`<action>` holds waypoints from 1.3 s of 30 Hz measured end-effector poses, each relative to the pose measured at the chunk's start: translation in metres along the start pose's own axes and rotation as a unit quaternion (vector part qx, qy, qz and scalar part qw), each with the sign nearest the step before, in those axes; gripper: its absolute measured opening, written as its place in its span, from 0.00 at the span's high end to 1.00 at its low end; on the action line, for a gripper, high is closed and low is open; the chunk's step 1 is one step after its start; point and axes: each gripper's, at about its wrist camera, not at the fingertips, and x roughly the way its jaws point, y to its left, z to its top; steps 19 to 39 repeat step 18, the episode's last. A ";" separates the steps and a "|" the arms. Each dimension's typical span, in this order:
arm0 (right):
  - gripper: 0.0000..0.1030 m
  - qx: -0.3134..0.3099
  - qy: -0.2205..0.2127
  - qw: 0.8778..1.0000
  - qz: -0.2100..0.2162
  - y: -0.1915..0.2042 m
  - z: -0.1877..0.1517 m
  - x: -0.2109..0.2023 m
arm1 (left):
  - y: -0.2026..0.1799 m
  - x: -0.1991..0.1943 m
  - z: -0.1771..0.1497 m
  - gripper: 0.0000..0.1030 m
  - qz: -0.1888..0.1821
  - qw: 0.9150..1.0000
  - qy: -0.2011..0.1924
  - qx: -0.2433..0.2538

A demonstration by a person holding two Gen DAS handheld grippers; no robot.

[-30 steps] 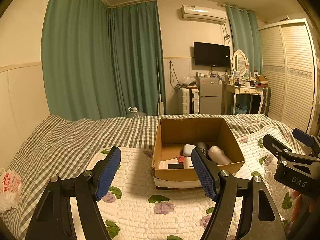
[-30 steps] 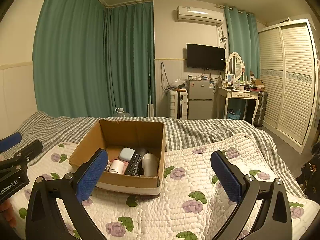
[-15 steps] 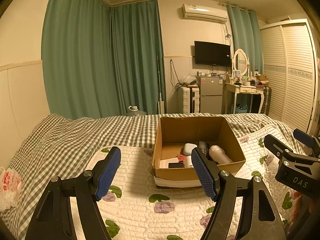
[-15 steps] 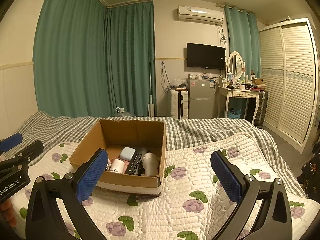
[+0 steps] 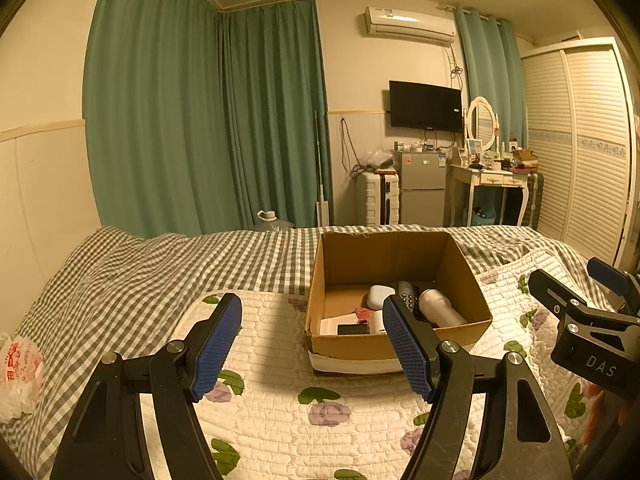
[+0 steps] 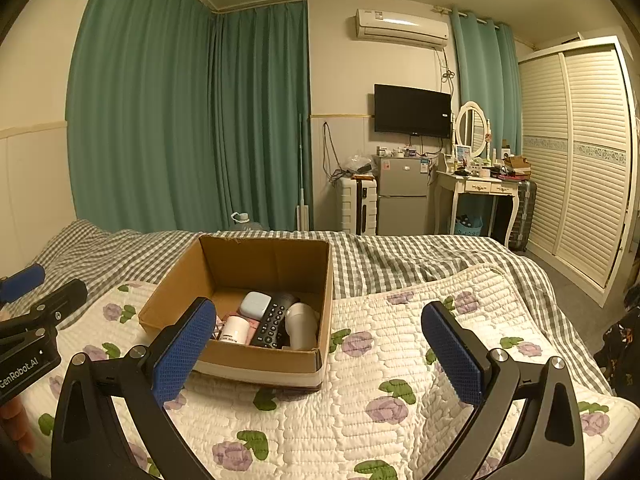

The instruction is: Organize rigid objects

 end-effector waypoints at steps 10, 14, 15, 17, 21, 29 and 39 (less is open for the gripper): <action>0.00 0.000 0.002 1.000 0.000 0.000 -0.001 0.000 | 0.000 0.000 0.000 0.26 0.000 1.000 0.001 0.001; 0.00 0.000 0.004 1.000 0.000 0.001 -0.002 0.000 | -0.001 0.000 -0.002 0.26 0.000 1.000 0.002 -0.001; 0.00 0.000 0.004 1.000 0.000 0.001 -0.001 0.001 | -0.001 0.000 -0.002 0.26 -0.001 1.000 0.001 0.000; 0.00 0.000 0.005 1.000 0.000 0.001 -0.002 0.001 | -0.001 0.000 -0.003 0.26 -0.001 1.000 0.000 0.000; 0.00 -0.001 0.006 1.000 0.000 0.001 -0.002 0.001 | -0.001 0.000 -0.003 0.26 -0.001 1.000 0.001 0.001; 0.00 -0.001 0.006 1.000 0.000 0.001 -0.002 0.001 | -0.001 0.000 -0.003 0.26 -0.001 1.000 0.001 0.001; 0.00 -0.001 0.006 1.000 0.000 0.001 -0.002 0.001 | -0.001 0.000 -0.003 0.26 -0.001 1.000 0.001 0.001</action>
